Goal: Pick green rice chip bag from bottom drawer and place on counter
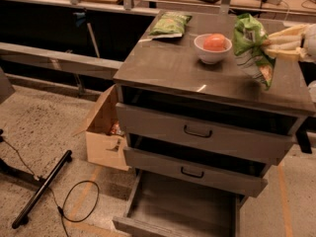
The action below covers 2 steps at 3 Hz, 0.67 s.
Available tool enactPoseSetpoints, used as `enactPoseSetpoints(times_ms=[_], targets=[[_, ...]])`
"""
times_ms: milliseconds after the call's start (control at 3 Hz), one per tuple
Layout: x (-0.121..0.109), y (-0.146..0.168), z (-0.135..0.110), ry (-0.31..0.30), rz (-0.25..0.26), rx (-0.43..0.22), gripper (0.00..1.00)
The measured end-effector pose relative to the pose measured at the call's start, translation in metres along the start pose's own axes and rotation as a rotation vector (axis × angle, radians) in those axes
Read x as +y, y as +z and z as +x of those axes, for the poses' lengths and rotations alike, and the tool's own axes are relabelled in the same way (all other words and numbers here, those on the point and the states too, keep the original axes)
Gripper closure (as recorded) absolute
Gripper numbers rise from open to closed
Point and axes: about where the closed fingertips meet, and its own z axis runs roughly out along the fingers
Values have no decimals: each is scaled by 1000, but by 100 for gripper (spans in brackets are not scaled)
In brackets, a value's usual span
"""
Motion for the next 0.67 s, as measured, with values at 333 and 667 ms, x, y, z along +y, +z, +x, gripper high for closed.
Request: enactPoseSetpoints(times_ms=[333, 667], targets=[[-7, 8, 16, 18, 8, 18, 79], [-10, 11, 29, 15, 17, 51, 56]])
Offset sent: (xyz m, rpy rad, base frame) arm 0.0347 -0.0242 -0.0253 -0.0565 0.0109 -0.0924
